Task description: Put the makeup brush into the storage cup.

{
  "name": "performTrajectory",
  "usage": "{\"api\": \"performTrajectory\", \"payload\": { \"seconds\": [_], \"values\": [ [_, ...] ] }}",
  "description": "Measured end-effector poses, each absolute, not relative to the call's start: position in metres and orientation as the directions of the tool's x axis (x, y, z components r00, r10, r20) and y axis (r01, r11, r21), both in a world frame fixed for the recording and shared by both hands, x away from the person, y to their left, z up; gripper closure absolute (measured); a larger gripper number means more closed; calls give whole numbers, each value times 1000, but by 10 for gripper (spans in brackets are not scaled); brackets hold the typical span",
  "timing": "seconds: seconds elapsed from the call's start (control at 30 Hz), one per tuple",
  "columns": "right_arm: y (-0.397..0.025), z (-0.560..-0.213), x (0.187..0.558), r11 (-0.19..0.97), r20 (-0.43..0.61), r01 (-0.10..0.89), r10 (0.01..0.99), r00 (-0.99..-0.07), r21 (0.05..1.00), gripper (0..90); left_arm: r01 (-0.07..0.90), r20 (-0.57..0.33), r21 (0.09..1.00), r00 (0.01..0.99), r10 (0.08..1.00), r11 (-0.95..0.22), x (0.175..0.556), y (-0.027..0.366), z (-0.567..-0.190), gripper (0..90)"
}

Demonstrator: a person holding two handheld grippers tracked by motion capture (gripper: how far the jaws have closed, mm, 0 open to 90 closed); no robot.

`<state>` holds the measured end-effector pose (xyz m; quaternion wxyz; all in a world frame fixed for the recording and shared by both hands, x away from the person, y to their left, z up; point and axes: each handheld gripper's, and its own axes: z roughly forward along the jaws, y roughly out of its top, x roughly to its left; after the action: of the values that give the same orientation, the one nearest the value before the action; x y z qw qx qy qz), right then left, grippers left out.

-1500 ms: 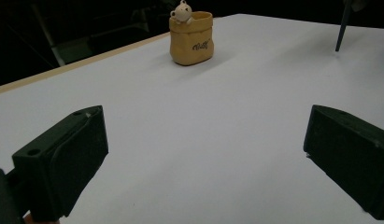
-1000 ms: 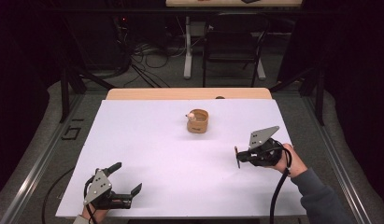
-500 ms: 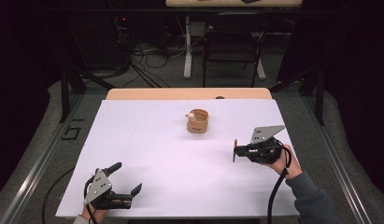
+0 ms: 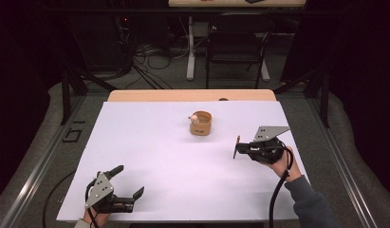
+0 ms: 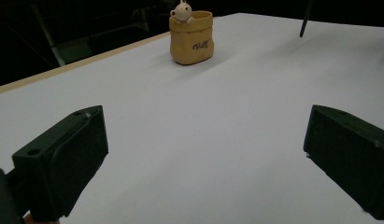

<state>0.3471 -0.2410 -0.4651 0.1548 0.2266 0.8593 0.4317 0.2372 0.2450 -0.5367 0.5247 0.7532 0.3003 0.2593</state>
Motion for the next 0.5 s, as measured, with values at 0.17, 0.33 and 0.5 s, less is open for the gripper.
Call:
{"api": "performTrajectory", "payload": {
  "seconds": [0.17,0.33,0.5],
  "values": [
    [-238,-463,350,498,-63,261,544,-836,827,832,180,77,946,687,723,-272,237,245,-537,0],
    [-235,-461,353,479,-58,267,561,-826,837,832,180,76,945,687,722,-271,238,245,-537,0],
    [-231,-460,357,462,-51,262,562,-826,847,832,180,77,945,687,722,-272,238,245,-537,0]
  ]
}}
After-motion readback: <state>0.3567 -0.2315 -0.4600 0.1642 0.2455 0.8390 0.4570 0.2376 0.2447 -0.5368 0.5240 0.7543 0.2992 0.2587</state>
